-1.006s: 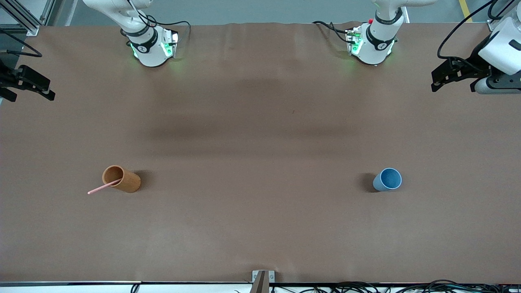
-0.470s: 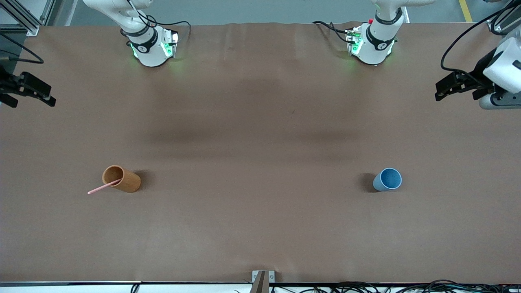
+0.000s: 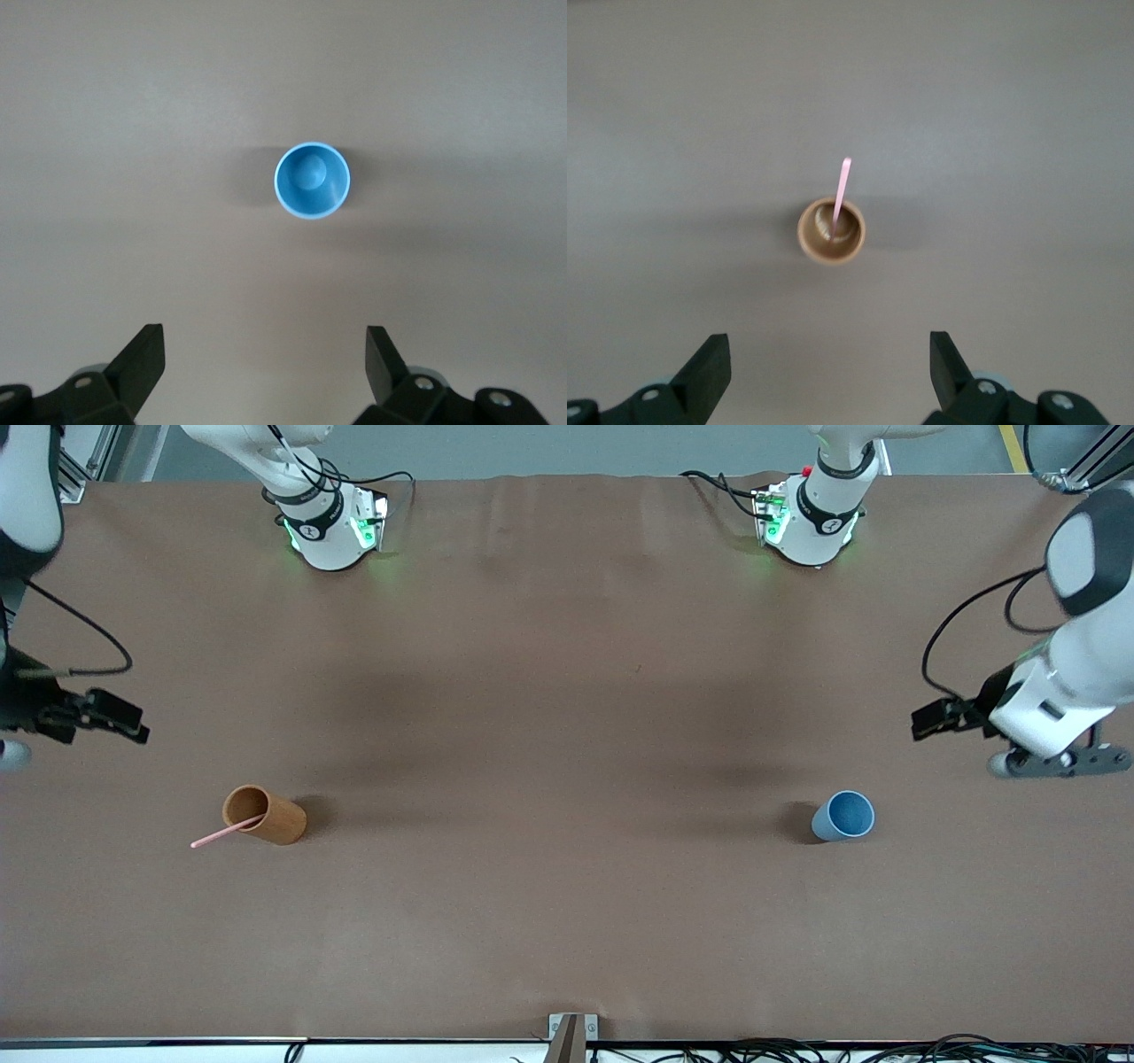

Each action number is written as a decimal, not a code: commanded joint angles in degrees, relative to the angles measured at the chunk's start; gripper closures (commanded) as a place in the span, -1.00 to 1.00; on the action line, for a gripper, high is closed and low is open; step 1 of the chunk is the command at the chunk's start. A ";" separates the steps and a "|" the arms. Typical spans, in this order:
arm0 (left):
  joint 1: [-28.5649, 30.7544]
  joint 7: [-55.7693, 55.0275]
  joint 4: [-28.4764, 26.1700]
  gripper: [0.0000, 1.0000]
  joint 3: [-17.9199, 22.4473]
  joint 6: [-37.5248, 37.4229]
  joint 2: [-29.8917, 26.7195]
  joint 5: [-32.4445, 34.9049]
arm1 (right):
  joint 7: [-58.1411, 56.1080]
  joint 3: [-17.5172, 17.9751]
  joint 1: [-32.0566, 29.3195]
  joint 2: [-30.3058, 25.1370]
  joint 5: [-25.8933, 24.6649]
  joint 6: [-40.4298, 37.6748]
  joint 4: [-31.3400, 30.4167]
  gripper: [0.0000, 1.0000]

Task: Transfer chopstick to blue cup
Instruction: 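Reach the right gripper to the orange cup while the left gripper reaches the blue cup, then close the left gripper on the blue cup rim, then carry the blue cup to the table middle with the left gripper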

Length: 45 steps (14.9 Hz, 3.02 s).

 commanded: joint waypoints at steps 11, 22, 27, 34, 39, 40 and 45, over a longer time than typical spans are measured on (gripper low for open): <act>-0.06 0.72 -7.72 -0.61 -0.03 25.02 14.17 0.48 | 5.26 0.75 0.18 18.94 -0.40 19.54 4.17 -0.80; 0.46 0.71 -7.72 0.64 -0.03 27.32 17.34 0.57 | 5.17 0.75 -0.78 22.38 0.04 23.85 4.27 -0.77; 0.29 1.51 -7.10 0.99 -0.38 26.71 14.80 0.66 | 5.43 0.75 -0.26 20.98 0.04 20.35 2.52 -0.51; -1.64 -8.21 -5.70 0.98 -12.40 19.85 9.43 0.57 | 5.61 0.92 0.27 18.08 0.22 13.48 2.43 -0.43; -15.06 -30.34 -1.23 0.99 -14.89 20.03 13.72 3.02 | 5.97 0.83 0.62 17.63 0.13 12.85 2.34 -0.24; -17.35 -34.31 0.27 0.99 -14.89 20.03 15.04 4.25 | 5.88 0.83 0.45 17.81 0.13 13.38 2.43 -0.18; -28.26 -52.52 7.91 0.99 -14.71 20.03 23.92 10.85 | 5.79 0.83 0.01 17.90 0.13 16.02 2.51 -0.06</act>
